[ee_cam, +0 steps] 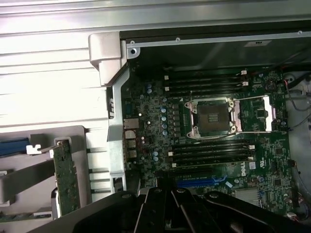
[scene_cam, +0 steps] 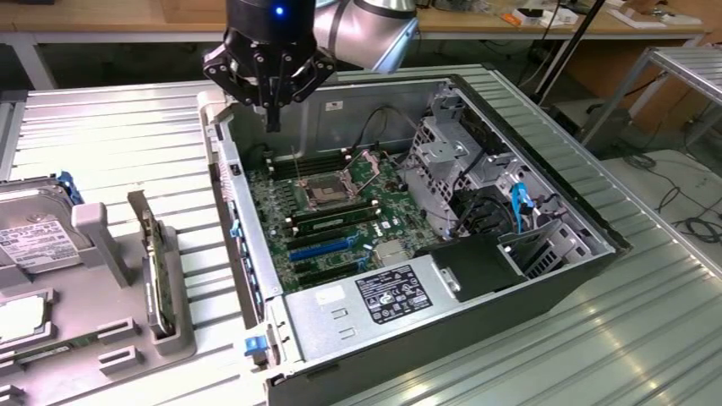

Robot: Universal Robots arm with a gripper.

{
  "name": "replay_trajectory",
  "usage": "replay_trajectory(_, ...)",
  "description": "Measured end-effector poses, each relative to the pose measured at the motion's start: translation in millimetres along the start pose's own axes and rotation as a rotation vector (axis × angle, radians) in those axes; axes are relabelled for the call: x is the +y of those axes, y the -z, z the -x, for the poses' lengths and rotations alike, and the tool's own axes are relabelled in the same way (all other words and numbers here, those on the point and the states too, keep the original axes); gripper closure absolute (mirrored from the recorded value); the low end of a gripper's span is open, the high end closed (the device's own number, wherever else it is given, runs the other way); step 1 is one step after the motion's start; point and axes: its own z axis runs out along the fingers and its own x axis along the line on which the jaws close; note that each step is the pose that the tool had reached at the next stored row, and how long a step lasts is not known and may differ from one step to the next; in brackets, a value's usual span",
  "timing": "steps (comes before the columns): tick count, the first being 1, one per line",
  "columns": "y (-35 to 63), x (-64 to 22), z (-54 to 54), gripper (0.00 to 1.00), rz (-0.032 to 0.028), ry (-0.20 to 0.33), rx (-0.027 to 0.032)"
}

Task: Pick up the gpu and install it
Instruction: 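Reach for the gpu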

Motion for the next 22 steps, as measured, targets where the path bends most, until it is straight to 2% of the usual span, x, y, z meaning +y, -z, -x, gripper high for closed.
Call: replay_trajectory(22, 0.8, -2.3, -30.9, 0.89, 0.0, 0.0, 0.0)
